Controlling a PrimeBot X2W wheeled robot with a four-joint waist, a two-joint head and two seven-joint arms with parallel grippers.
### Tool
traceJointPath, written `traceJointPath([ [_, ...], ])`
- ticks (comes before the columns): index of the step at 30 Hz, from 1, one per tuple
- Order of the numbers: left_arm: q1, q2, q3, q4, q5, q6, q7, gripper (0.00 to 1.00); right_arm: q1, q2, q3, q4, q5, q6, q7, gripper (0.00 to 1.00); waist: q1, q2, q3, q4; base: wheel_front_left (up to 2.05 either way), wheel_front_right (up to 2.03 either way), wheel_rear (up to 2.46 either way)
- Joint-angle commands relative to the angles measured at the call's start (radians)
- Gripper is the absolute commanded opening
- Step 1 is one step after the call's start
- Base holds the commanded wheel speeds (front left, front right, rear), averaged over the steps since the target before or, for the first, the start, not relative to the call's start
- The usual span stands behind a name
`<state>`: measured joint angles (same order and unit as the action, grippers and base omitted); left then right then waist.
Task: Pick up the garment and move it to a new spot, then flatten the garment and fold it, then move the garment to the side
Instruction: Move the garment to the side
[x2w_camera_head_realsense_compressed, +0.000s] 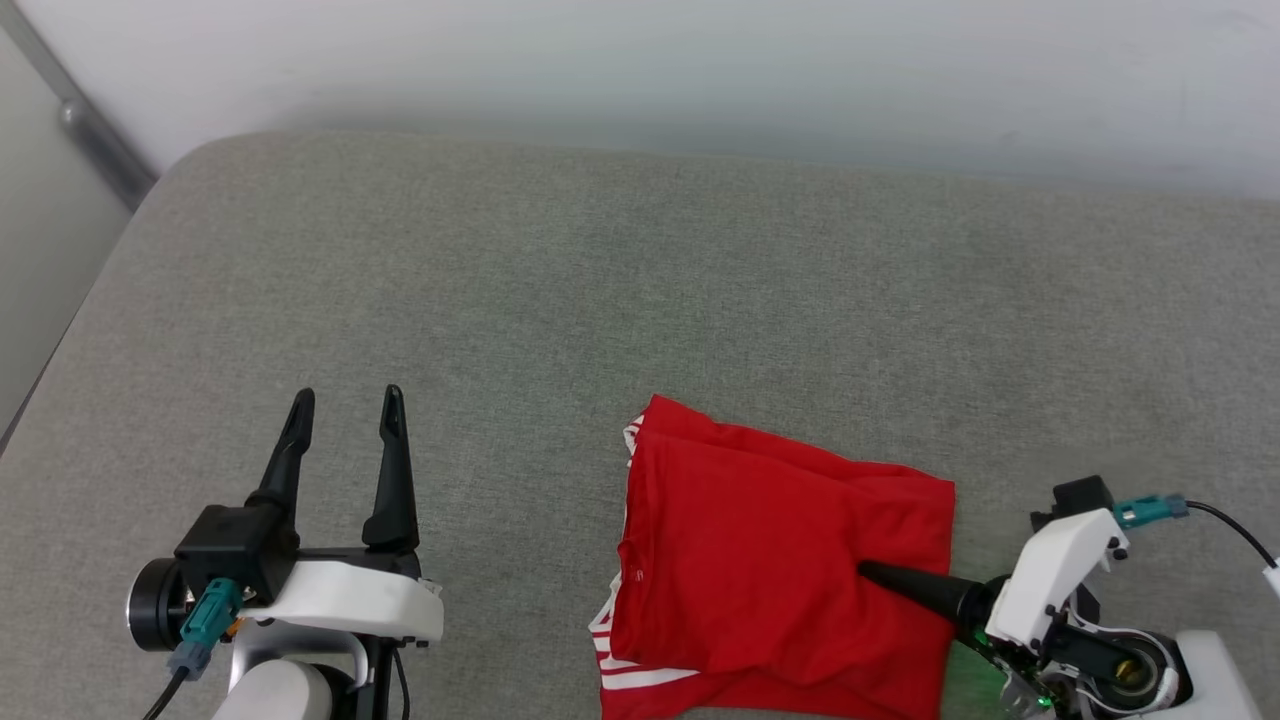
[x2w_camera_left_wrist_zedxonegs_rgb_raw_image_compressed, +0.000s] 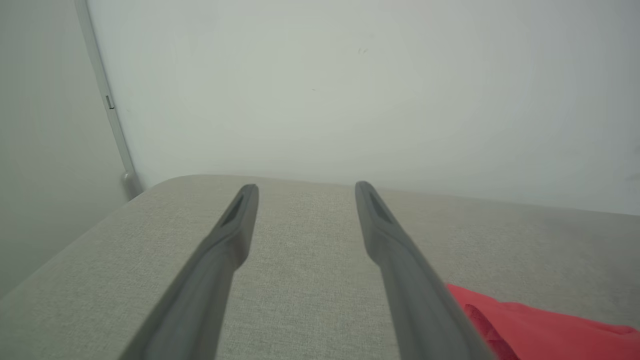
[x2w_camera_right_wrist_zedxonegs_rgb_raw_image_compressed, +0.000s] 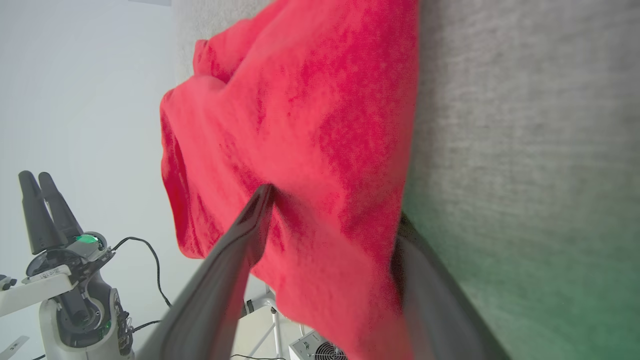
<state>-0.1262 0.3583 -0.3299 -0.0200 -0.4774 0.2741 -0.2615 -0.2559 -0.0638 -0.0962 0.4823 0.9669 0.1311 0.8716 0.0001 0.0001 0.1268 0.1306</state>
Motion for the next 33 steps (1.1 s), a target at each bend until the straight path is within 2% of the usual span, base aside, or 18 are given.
traceJointPath([
  [1,-0.012,-0.009,0.004,0.006,0.008,-0.006,-0.005,1.00,-0.008,0.008,0.016,0.014,0.009,-0.001,-0.005,0.13,-0.0001,-0.0001,0.003,0.006,0.00,0.00,0.00],
  [2,-0.012,-0.012,0.006,0.011,0.010,-0.010,-0.005,1.00,-0.009,0.008,0.026,0.016,0.013,-0.001,-0.011,0.00,-0.0001,-0.0001,0.000,0.007,0.00,0.00,0.00],
  [6,0.003,-0.023,0.015,0.026,0.021,-0.019,-0.004,1.00,-0.013,-0.023,0.074,-0.018,0.011,0.000,-0.055,0.00,-0.0001,-0.0001,-0.027,-0.004,0.00,0.00,0.00],
  [11,0.021,-0.022,0.011,0.037,0.036,-0.034,-0.004,1.00,0.002,-0.091,0.177,-0.079,-0.057,0.000,-0.130,0.00,-0.0001,-0.0001,-0.077,-0.047,0.00,0.00,0.00],
  [18,0.037,-0.014,-0.005,0.030,0.041,-0.042,0.001,1.00,-0.015,-0.196,0.297,-0.070,-0.249,-0.001,-0.198,0.00,-0.0001,-0.0001,-0.106,-0.188,0.00,0.00,0.00],
  [20,0.034,-0.018,-0.008,0.020,0.037,-0.044,-0.001,1.00,-0.028,-0.220,0.303,-0.056,-0.294,-0.001,-0.212,0.00,-0.0001,-0.0001,-0.097,-0.238,0.00,0.00,0.00],
  [21,0.034,-0.018,-0.008,0.020,0.037,-0.044,-0.001,1.00,-0.028,-0.220,0.303,-0.056,-0.294,-0.001,-0.212,0.00,-0.0001,-0.0001,-0.097,-0.238,0.00,0.00,0.00],
  [22,0.024,-0.016,-0.010,0.008,0.039,-0.045,0.000,1.00,-0.046,-0.236,0.307,-0.041,-0.328,-0.001,-0.217,0.00,-0.0001,-0.0001,-0.076,-0.292,0.00,0.00,0.00],
  [23,0.024,-0.016,-0.010,0.008,0.039,-0.045,0.000,1.00,-0.046,-0.236,0.307,-0.041,-0.328,-0.001,-0.217,0.00,-0.0001,-0.0001,-0.076,-0.292,0.00,0.00,0.00],
  [28,-0.016,-0.006,-0.015,-0.020,0.051,-0.053,0.009,1.00,-0.108,-0.269,0.295,0.006,-0.384,-0.001,-0.255,0.00,-0.0001,-0.0001,-0.009,-0.413,0.00,0.00,0.00],
  [33,-0.109,0.015,-0.030,-0.061,0.079,-0.073,0.034,1.00,-0.214,-0.312,0.264,0.045,-0.456,-0.001,-0.319,0.00,-0.0001,-0.0001,0.096,-0.453,0.00,0.00,0.00],
])
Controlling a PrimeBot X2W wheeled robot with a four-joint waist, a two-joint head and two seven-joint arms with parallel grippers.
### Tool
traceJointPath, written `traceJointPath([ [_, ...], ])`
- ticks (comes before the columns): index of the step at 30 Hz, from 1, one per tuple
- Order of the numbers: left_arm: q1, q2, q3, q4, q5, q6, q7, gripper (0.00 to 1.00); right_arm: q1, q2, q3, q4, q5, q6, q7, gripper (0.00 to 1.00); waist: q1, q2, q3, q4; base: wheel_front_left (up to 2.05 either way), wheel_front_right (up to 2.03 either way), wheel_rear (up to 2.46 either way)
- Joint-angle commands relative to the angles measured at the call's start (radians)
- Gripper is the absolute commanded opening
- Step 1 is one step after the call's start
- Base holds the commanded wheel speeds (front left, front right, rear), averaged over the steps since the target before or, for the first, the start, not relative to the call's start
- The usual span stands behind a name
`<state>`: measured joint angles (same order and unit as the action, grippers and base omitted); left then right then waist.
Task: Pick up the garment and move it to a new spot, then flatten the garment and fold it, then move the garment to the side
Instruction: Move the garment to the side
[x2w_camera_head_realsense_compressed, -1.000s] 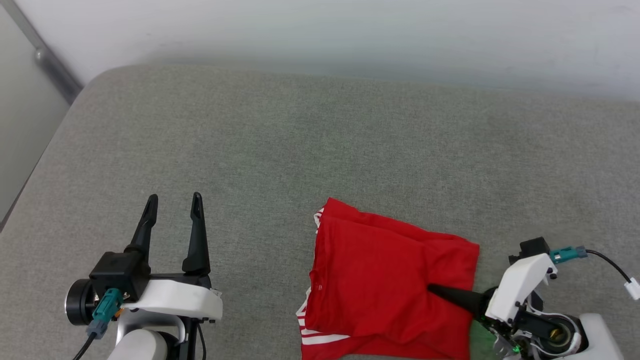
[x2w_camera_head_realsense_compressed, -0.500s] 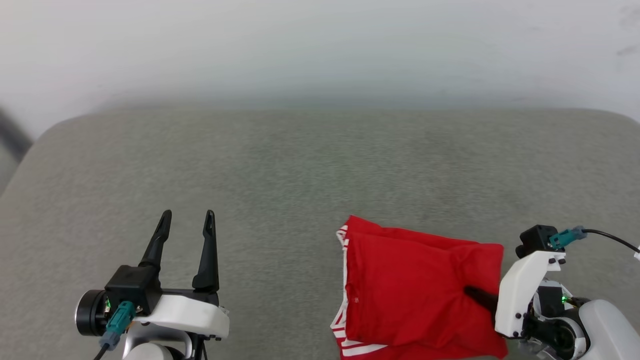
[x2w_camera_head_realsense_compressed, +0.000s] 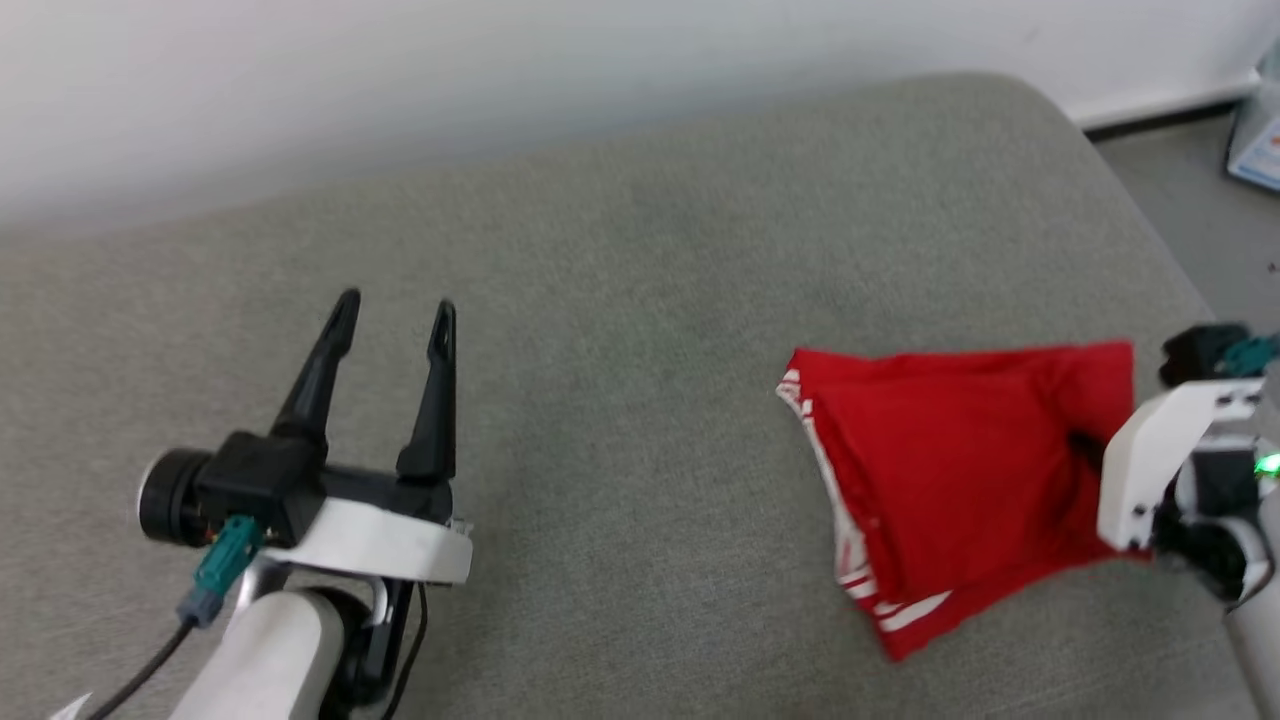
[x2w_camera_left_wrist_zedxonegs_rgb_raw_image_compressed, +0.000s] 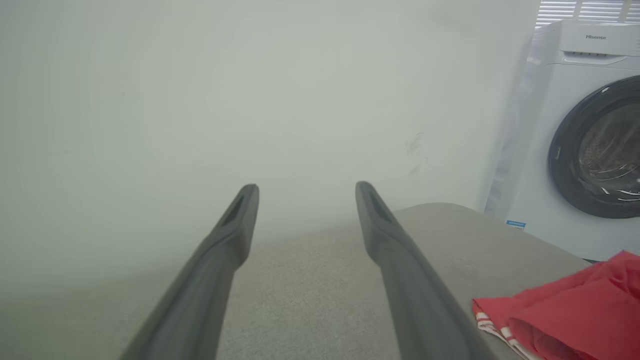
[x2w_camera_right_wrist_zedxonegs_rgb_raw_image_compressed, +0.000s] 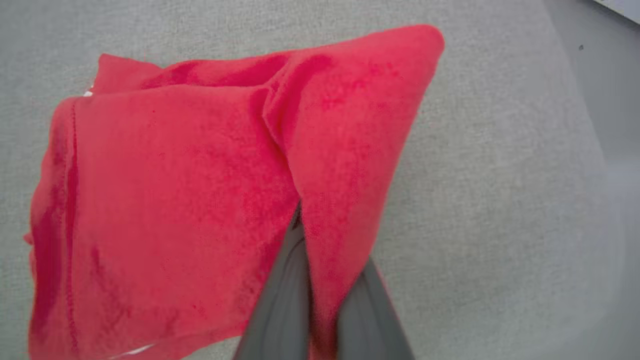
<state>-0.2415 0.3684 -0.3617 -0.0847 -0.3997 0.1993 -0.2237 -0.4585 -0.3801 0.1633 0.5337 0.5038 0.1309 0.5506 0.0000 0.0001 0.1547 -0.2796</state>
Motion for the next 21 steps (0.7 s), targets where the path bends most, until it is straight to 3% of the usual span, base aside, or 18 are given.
traceJointPath([
  [1,-0.013,0.008,0.001,-0.003,0.002,-0.004,0.001,1.00,-0.034,-0.002,-0.006,0.002,-0.009,0.000,-0.012,0.00,0.0000,-0.0001,0.092,-0.045,0.00,0.00,0.00],
  [11,-0.197,0.024,-0.017,-0.044,0.043,-0.044,0.031,1.00,-0.226,-0.095,-0.224,0.078,-0.179,-0.001,-0.134,0.00,0.0000,-0.0001,0.315,-0.001,0.00,0.00,0.00],
  [17,-0.258,0.035,-0.033,-0.042,0.060,-0.065,0.039,1.00,-0.257,-0.078,-0.361,0.122,-0.261,-0.001,-0.216,0.00,0.0000,-0.0001,0.382,0.022,0.00,0.00,0.00],
  [18,-0.262,0.036,-0.034,-0.040,0.062,-0.067,0.039,1.00,-0.259,-0.069,-0.384,0.135,-0.275,-0.001,-0.233,0.44,0.0000,-0.0001,0.386,0.024,0.00,0.00,0.00],
  [19,-0.265,0.037,-0.036,-0.037,0.063,-0.068,0.038,1.00,-0.259,-0.060,-0.411,0.151,-0.290,-0.001,-0.249,1.00,0.0000,-0.0001,0.387,0.025,0.00,0.00,0.00],
  [21,-0.270,0.036,-0.039,-0.028,0.062,-0.073,0.035,1.00,-0.252,-0.038,-0.454,0.178,-0.321,-0.001,-0.281,1.00,0.0000,-0.0001,0.385,0.028,0.00,0.00,0.00],
])
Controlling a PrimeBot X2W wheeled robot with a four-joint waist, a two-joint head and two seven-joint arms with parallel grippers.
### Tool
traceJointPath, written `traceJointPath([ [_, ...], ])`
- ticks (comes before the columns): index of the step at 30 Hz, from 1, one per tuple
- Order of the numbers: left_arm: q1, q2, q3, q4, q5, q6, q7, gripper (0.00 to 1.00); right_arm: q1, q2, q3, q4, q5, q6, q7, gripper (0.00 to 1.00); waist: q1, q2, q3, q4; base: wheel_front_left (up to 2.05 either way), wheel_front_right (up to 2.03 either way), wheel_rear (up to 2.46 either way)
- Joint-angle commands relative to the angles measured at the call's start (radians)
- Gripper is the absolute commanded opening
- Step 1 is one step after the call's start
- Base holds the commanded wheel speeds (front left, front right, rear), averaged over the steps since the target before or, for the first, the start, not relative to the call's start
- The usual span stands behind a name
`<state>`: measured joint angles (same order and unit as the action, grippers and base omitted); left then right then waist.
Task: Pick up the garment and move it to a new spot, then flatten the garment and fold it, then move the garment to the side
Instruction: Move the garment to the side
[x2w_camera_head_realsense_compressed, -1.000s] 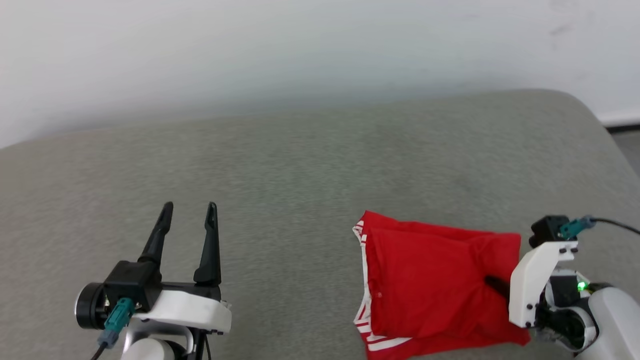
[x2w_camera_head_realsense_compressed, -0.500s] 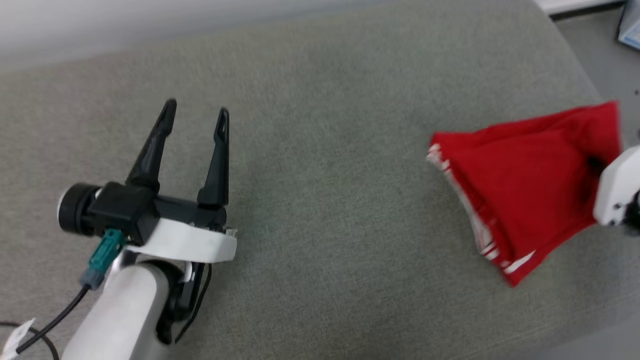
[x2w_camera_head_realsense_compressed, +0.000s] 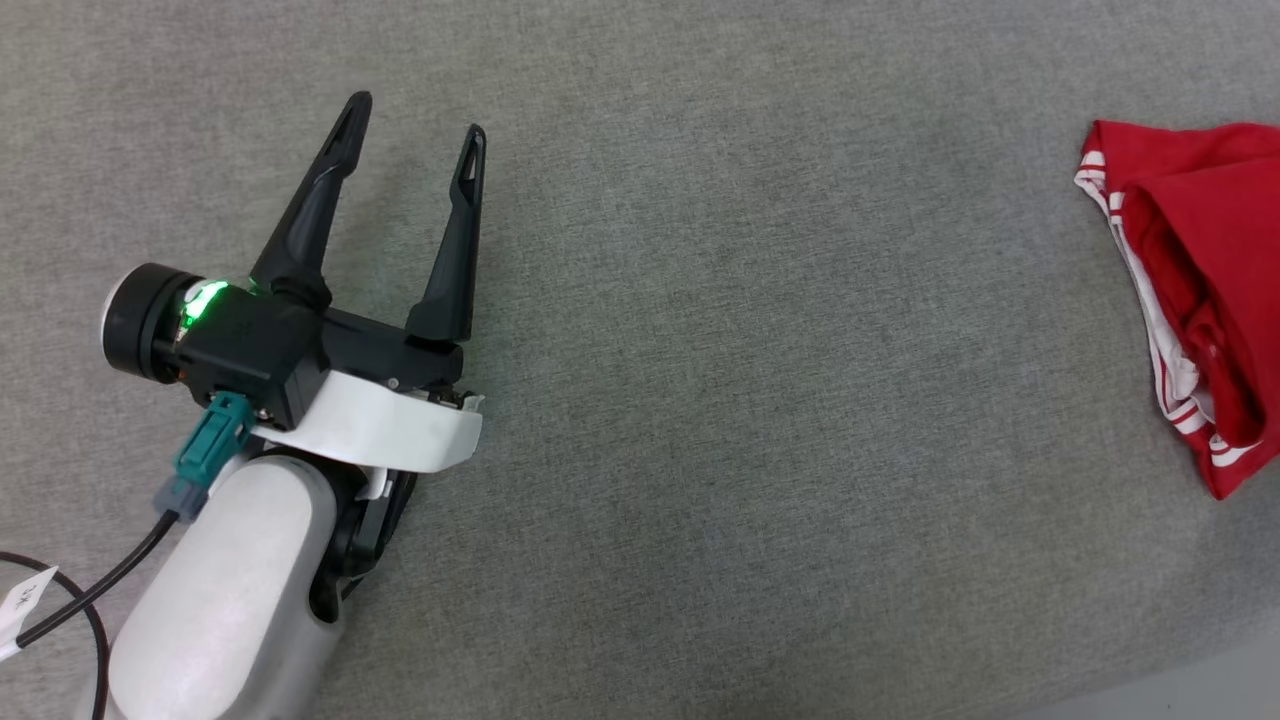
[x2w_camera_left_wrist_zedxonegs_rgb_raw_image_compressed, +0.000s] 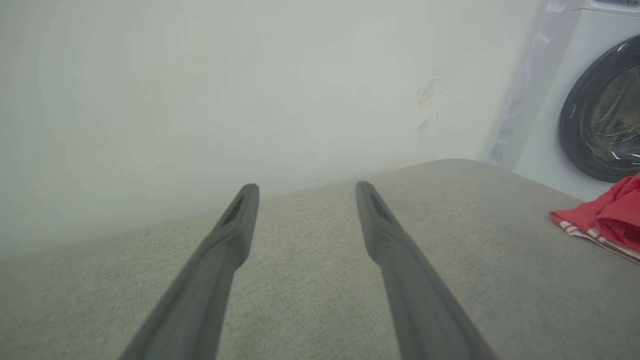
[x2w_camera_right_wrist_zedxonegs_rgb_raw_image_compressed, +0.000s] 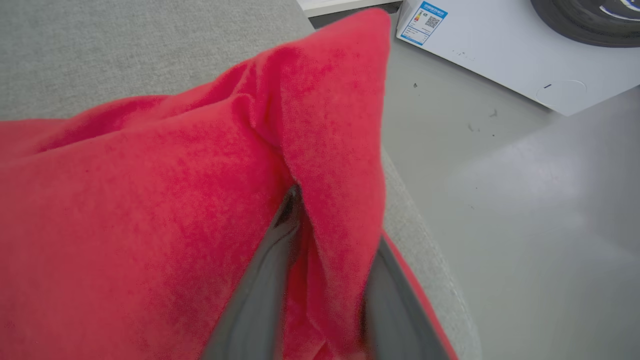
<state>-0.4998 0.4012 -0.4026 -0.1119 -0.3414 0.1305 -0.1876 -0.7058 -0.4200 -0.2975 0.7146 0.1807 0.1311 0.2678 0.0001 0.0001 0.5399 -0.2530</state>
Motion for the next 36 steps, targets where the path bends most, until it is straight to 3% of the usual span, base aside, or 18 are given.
traceJointPath([
  [1,-0.011,0.002,0.001,0.004,0.002,-0.004,-0.003,1.00,-0.001,0.007,-0.013,0.008,-0.017,-0.001,-0.013,1.00,-0.0001,-0.0001,-0.005,0.001,0.00,0.00,0.00],
  [10,0.079,-0.010,0.014,0.064,-0.031,0.024,-0.030,1.00,0.080,0.036,-0.100,0.002,-0.113,-0.001,-0.116,1.00,-0.0001,-0.0001,-0.146,-0.021,0.00,0.00,0.00],
  [21,0.266,-0.048,0.035,0.124,-0.083,0.088,-0.055,1.00,0.389,0.153,0.028,-0.292,-0.080,-0.001,-0.145,1.00,-0.0001,-0.0001,-0.373,0.001,0.00,0.00,0.00],
  [27,0.349,-0.063,0.049,0.137,-0.110,0.114,-0.062,1.00,0.543,0.213,0.117,-0.433,-0.041,-0.001,-0.144,1.00,-0.0001,-0.0001,-0.450,0.046,0.00,0.00,0.00],
  [36,0.396,-0.058,0.068,0.166,-0.108,0.134,-0.071,1.00,0.631,0.294,0.205,-0.604,-0.035,-0.001,-0.216,1.00,-0.0001,-0.0001,-0.499,0.174,0.00,0.00,0.00],
])
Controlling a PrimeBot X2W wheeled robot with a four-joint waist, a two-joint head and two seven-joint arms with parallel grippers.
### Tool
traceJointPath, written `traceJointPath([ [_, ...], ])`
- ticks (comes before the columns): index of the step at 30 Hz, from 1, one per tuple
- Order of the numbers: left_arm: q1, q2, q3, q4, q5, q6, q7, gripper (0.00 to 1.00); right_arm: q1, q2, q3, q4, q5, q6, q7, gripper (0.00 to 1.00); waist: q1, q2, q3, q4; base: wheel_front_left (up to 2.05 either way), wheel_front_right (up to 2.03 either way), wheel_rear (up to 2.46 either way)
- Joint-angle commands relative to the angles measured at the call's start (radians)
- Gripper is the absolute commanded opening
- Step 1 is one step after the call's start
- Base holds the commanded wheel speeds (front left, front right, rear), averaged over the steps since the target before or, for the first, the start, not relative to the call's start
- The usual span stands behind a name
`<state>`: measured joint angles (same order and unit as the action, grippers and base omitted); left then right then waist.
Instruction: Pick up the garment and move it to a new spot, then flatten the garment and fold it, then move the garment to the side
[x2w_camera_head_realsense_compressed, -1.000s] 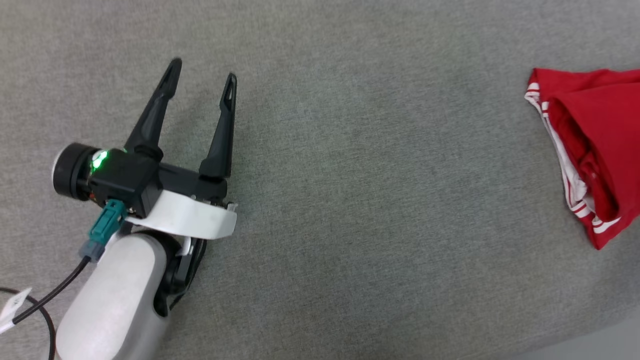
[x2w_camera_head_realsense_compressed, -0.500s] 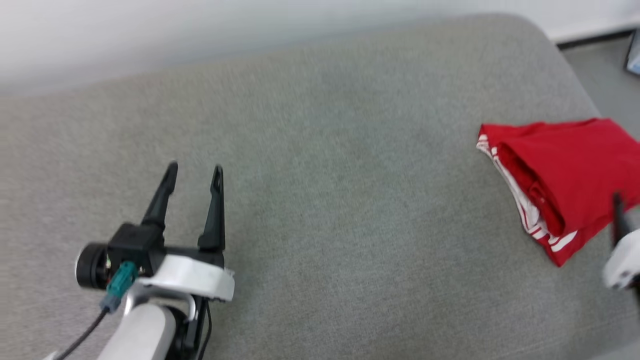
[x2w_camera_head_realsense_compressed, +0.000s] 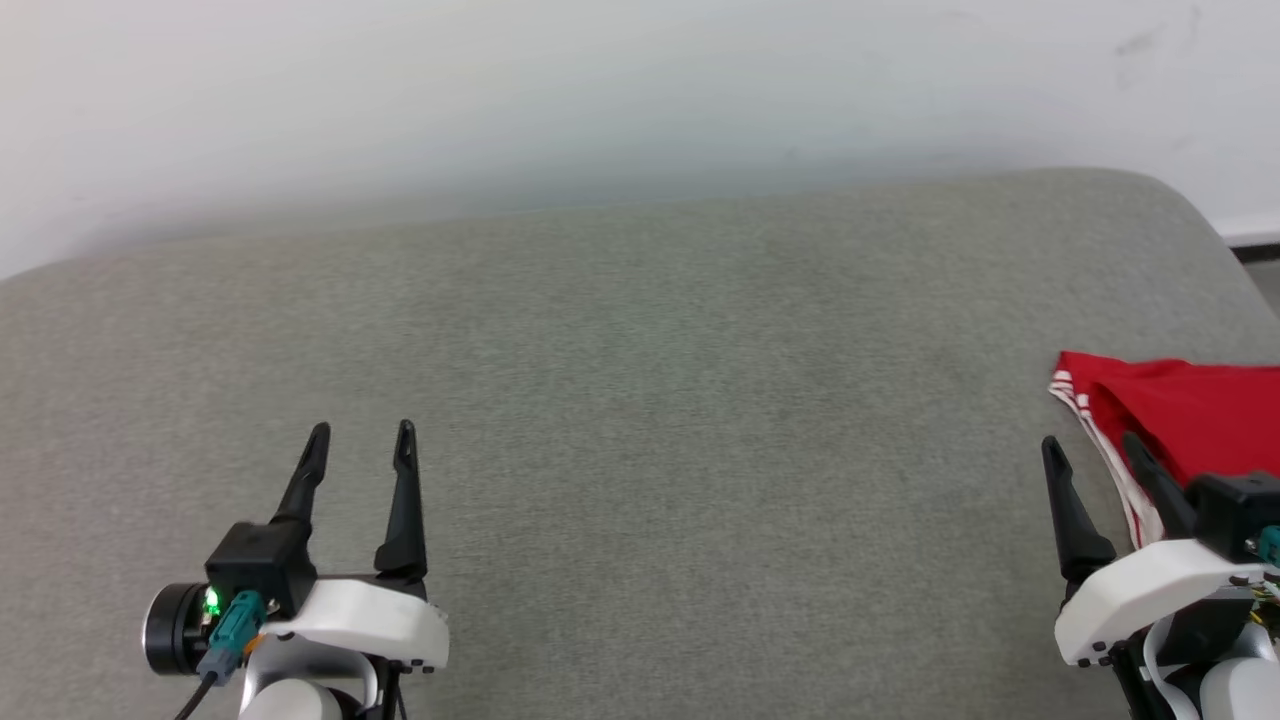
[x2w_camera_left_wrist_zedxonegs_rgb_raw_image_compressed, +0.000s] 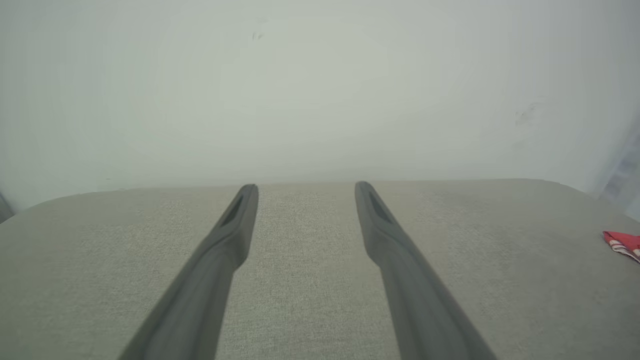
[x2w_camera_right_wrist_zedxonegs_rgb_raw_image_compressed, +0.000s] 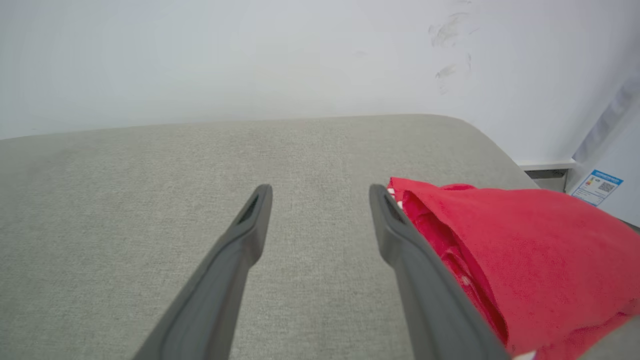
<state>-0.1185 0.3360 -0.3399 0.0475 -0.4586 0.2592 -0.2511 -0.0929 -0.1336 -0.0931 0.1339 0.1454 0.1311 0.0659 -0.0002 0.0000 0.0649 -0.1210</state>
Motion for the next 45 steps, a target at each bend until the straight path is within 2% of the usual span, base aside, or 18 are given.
traceJointPath([
  [1,0.016,0.008,0.008,0.011,0.008,0.006,-0.007,1.00,0.024,0.020,0.004,-0.038,0.004,-0.001,-0.022,1.00,0.0002,0.0000,-0.029,0.053,0.00,0.00,0.00],
  [6,0.043,0.021,0.011,0.037,0.015,0.008,-0.008,1.00,0.067,0.045,0.024,-0.113,0.002,-0.001,-0.047,1.00,0.0002,0.0000,-0.064,0.079,0.00,0.00,0.00],
  [16,0.079,0.024,0.000,0.081,0.006,-0.003,-0.010,1.00,0.156,0.073,0.039,-0.215,-0.015,-0.001,-0.032,1.00,0.0002,0.0000,-0.103,0.080,0.00,0.00,0.00],
  [41,0.091,0.024,0.002,0.103,-0.020,-0.016,-0.012,1.00,0.197,0.085,0.041,-0.250,-0.024,-0.001,-0.021,1.00,0.0002,0.0000,-0.125,0.063,0.00,0.00,0.00],
  [42,0.084,0.022,0.000,0.107,-0.021,-0.013,-0.007,0.00,0.193,0.080,0.040,-0.245,-0.022,0.000,-0.017,0.00,0.0002,0.0000,-0.125,0.063,0.00,0.00,0.00],
  [45,0.089,0.009,0.005,0.114,-0.046,-0.021,0.001,0.00,0.193,0.080,0.041,-0.226,0.007,0.000,-0.018,0.00,0.0002,0.0000,-0.124,0.064,0.00,0.00,0.00],
])
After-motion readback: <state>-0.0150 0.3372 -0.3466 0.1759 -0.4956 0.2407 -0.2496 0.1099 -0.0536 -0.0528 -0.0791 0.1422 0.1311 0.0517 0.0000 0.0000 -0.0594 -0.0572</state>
